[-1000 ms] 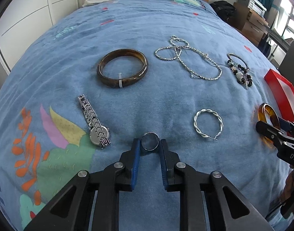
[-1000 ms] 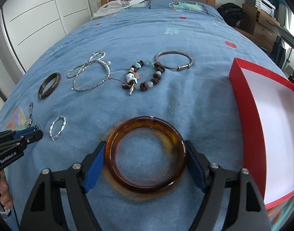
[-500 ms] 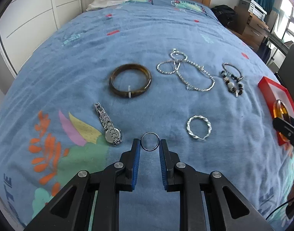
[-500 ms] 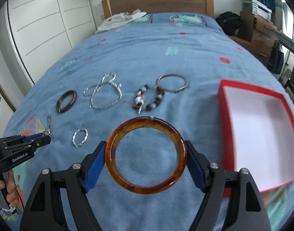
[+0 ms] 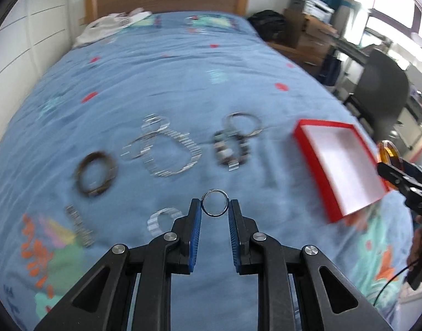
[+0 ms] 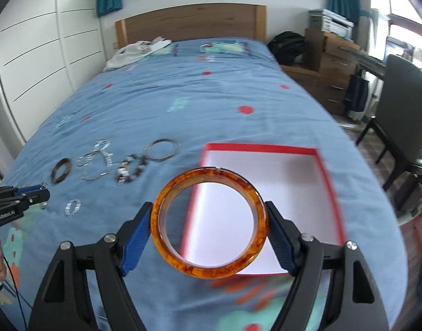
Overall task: Organize jewelry
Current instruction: 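Carry both items into the red box and open both tools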
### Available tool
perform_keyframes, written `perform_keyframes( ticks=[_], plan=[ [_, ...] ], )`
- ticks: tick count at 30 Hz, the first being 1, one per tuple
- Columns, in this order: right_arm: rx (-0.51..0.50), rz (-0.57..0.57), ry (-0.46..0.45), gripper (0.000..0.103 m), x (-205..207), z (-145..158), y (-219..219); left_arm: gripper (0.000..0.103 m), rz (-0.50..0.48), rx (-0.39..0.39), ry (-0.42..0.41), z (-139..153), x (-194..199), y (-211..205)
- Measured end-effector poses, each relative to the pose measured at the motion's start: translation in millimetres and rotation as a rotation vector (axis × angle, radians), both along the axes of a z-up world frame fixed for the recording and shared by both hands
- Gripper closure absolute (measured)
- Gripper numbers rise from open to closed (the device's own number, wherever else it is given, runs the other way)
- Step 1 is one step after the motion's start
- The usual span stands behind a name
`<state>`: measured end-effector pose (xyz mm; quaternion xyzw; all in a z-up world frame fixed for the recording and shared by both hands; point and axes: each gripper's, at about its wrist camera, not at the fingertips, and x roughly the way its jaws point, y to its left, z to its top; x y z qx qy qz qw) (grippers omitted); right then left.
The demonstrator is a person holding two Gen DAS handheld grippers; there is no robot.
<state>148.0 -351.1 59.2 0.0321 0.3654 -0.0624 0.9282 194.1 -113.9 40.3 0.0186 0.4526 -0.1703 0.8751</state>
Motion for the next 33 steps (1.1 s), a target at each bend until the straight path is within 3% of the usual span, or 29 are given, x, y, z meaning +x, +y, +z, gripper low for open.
perform_keyframes(
  ticks=[9, 18, 26, 33],
  plan=[
    [0.002, -0.040, 0.014, 0.026, 13, -6, -61, 0.084, -0.180, -0.044, -0.006, 10, 25, -115],
    [0.046, 0.000, 0.058, 0.026, 50, -30, -100, 0.084, -0.282, -0.048, 0.022, -8, 72, -198],
    [0.049, 0.114, 0.170, 0.026, 94, -65, -121, 0.084, -0.345, 0.003, 0.098, -47, 103, -235],
    [0.020, 0.217, 0.271, 0.026, 122, -86, -127, 0.084, -0.334, 0.037, 0.144, -70, 113, -238]
  ],
)
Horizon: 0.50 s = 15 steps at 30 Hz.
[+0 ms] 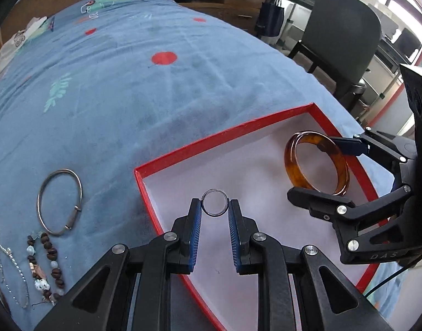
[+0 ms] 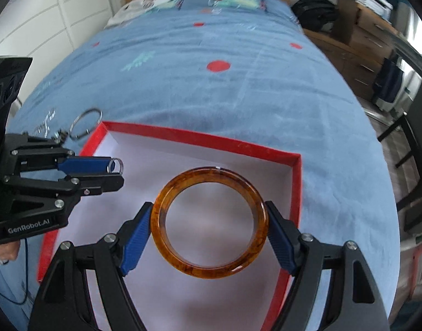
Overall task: Organize jewelry
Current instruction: 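Carry both items into the red box and open both tools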
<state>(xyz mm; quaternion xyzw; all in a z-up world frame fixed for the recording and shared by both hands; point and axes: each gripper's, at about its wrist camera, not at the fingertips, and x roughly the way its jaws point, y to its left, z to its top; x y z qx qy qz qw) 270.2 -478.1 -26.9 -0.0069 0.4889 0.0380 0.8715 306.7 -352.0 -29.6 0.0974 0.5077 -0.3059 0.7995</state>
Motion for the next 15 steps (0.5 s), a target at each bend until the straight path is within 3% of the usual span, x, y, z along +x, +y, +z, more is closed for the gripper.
perform_keyframes(
  ticks=[5, 9, 15],
  plan=[
    [-0.065, 0.027, 0.045, 0.026, 6, -10, 6, 0.083, 0.017, -0.005, -0.002, -3, 0, -1],
    [-0.128, 0.052, 0.066, 0.025, 6, -14, 12, 0.082, 0.016, 0.035, -0.024, -6, -1, -6],
    [-0.144, 0.082, 0.085, 0.024, 5, -13, 14, 0.082, 0.012, 0.054, -0.025, -8, 2, -10]
  ],
)
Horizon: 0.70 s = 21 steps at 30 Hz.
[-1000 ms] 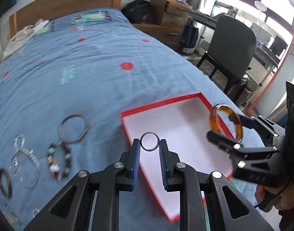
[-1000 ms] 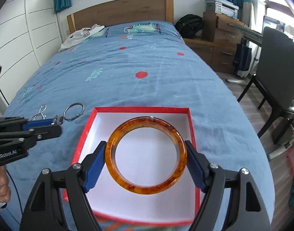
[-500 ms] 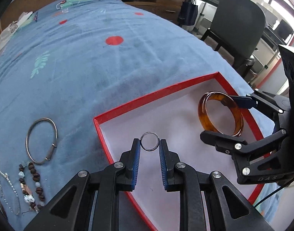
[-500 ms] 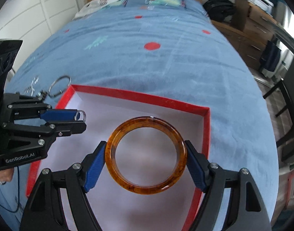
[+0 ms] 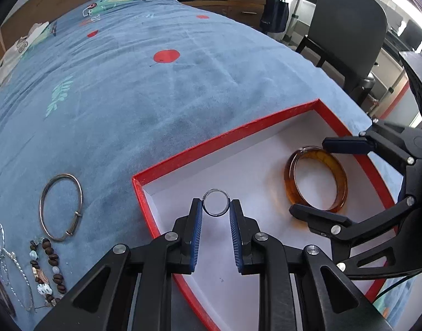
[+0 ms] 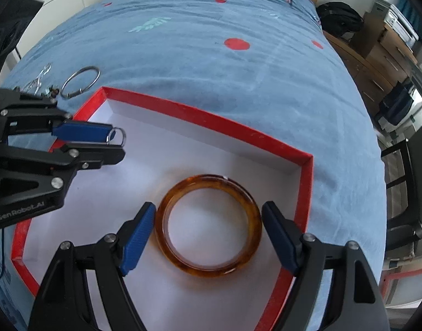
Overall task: Organize jewelry
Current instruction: 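Carry both items into the red box and open both tools, then lift both open tools away from the box back over the jewelry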
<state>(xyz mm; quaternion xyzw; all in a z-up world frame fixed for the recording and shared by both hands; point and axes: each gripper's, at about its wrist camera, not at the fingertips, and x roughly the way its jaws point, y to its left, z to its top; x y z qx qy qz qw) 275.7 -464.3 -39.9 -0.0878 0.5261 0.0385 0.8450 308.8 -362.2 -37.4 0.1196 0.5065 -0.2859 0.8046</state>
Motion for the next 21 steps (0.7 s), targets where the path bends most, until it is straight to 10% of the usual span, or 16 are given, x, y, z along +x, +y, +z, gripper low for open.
perform_keyframes(
  ticks=[21],
  plan=[
    [0.025, -0.069, -0.103, 0.025, -57, 66, -18, 0.037, -0.043, 0.029, -0.095, 38, -22, -3]
  ],
)
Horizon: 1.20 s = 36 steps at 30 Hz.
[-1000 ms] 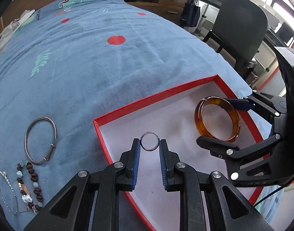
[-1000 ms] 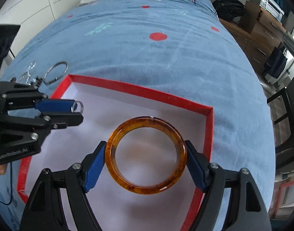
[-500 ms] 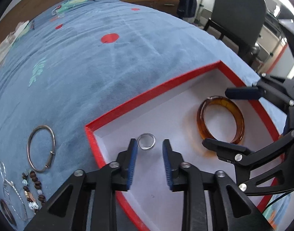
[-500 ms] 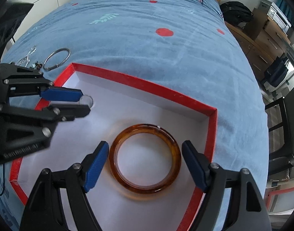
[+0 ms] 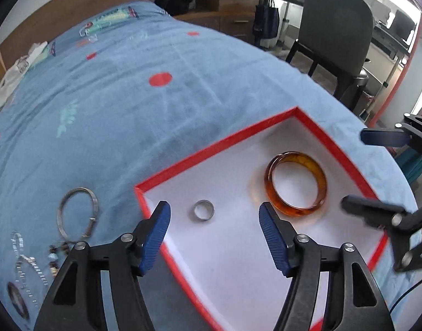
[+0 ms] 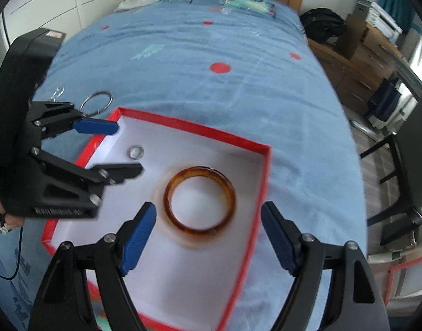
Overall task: Organize jewelry
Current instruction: 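Lift both open tools away from the box back over the jewelry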
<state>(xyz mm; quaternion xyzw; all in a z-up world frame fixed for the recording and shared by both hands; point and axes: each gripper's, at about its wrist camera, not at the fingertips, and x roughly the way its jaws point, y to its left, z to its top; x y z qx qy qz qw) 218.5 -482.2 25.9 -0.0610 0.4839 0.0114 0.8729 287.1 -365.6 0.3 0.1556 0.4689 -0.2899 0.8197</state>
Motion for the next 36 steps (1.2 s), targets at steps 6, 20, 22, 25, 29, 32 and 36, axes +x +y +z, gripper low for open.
perform_keyframes(
  ticks=[6, 20, 22, 25, 29, 32, 36],
  plan=[
    [-0.010, -0.090, -0.052, 0.025, -48, 44, -13, 0.036, 0.054, -0.036, -0.084, 58, -21, 38],
    [0.020, -0.194, -0.239, 0.025, -160, 152, 46, 0.023, 0.209, -0.047, -0.233, 151, -129, 200],
    [0.029, -0.191, -0.256, 0.025, -172, 156, 61, 0.021, 0.231, -0.032, -0.266, 158, -145, 223],
    [0.059, -0.191, -0.270, 0.025, -189, 158, 85, 0.017, 0.261, -0.031, -0.305, 166, -167, 256],
    [0.066, -0.202, -0.273, 0.025, -204, 152, 116, 0.014, 0.285, -0.032, -0.350, 165, -194, 291],
    [0.110, -0.198, -0.296, 0.025, -213, 148, 135, 0.014, 0.299, -0.016, -0.335, 153, -206, 312],
    [0.156, -0.157, -0.303, 0.025, -212, 135, 160, 0.013, 0.354, -0.015, -0.320, 143, -214, 337]
  ],
)
